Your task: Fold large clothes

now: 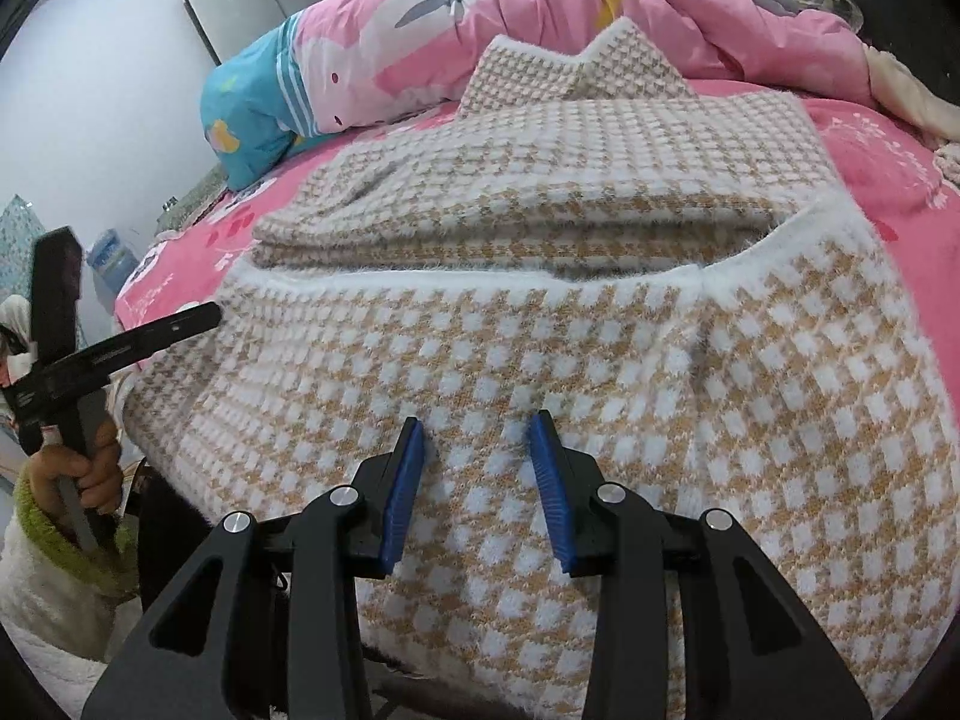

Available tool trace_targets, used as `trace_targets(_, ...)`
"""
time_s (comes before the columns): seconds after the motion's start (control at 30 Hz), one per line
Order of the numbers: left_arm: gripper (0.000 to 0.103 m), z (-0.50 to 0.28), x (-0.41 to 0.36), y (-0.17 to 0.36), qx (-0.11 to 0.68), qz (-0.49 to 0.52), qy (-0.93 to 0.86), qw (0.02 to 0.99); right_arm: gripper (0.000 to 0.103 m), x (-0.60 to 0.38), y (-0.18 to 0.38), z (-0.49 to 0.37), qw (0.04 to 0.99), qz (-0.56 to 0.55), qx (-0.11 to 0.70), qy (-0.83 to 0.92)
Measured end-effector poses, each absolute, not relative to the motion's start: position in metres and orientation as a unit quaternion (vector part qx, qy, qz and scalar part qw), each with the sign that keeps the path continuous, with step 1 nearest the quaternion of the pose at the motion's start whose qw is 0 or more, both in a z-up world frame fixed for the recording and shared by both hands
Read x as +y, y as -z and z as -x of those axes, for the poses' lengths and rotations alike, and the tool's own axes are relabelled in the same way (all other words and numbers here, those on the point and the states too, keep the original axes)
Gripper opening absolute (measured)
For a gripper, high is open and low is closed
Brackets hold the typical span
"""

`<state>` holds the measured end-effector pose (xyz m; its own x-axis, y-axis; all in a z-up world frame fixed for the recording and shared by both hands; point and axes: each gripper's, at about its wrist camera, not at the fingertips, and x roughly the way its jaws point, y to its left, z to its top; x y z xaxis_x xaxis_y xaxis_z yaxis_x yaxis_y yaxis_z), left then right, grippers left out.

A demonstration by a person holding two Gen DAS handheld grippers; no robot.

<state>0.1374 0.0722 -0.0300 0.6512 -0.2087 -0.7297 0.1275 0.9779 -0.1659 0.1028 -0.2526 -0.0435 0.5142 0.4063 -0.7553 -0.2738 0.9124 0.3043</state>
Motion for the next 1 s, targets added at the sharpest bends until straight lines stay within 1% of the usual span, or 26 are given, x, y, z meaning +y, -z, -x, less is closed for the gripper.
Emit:
trace_targets(0.13, 0.047, -0.133, 0.072, 0.029, 0.408, 0.076, 0.130, 0.901, 0.036, -0.252, 0.043, -0.102, 0.866, -0.073, 0.454, -0.196)
trace_targets(0.23, 0.047, -0.147, 0.074, 0.039, 0.430, 0.074, 0.112, 0.893, 0.036, -0.251, 0.043, -0.103, 0.866, -0.072, 0.455, -0.196)
trace_targets(0.33, 0.047, -0.166, 0.081, 0.049, 0.447, 0.108, 0.115, 0.880, 0.036, -0.251, 0.043, -0.103, 0.866, -0.072, 0.454, -0.196)
trace_targets(0.4, 0.040, -0.171, 0.078, 0.049, 0.447, 0.106, 0.112, 0.881, 0.036, -0.253, 0.043, -0.103, 0.866, -0.072, 0.454, -0.198)
trace_targets(0.43, 0.028, -0.171, 0.075, 0.047, 0.446, 0.101, 0.116, 0.882, 0.036, -0.253, 0.043, -0.103, 0.866, -0.073, 0.454, -0.198)
trace_targets(0.47, 0.011, -0.170, 0.071, 0.044, 0.444, 0.098, 0.125, 0.882, 0.036, -0.252, 0.043, -0.103, 0.866, -0.074, 0.454, -0.197)
trace_targets(0.5, 0.010, -0.169, 0.067, 0.041, 0.441, 0.094, 0.135, 0.882, 0.036, -0.252, 0.043, -0.103, 0.866, -0.073, 0.454, -0.196)
trace_targets(0.6, 0.009, -0.152, 0.050, 0.011, 0.386, 0.042, 0.138, 0.911, 0.036, -0.253, 0.043, -0.104, 0.866, -0.071, 0.454, -0.195)
trace_targets(0.67, 0.009, -0.149, 0.050, -0.004, 0.355, 0.037, 0.127, 0.926, 0.036, -0.252, 0.043, -0.103, 0.867, -0.072, 0.454, -0.192)
trace_targets(0.73, 0.009, -0.163, 0.058, 0.005, 0.372, 0.063, 0.122, 0.918, 0.036, -0.253, 0.042, -0.104, 0.867, -0.075, 0.455, -0.192)
trace_targets(0.8, 0.009, -0.183, 0.065, 0.039, 0.425, 0.086, 0.106, 0.895, 0.036, -0.255, 0.041, -0.105, 0.864, -0.078, 0.457, -0.194)
trace_targets(0.83, 0.009, -0.187, 0.066, 0.052, 0.436, 0.091, 0.102, 0.889, 0.036, -0.259, 0.038, -0.105, 0.863, -0.083, 0.459, -0.196)
trace_targets(0.9, 0.009, -0.184, 0.062, 0.054, 0.423, 0.079, 0.098, 0.897, 0.036, -0.268, 0.026, -0.105, 0.867, -0.079, 0.455, -0.184)
trace_targets(1.0, 0.009, -0.183, 0.060, 0.052, 0.418, 0.070, 0.095, 0.901, 0.039, -0.303, -0.004, -0.101, 0.893, -0.084, 0.416, -0.153)
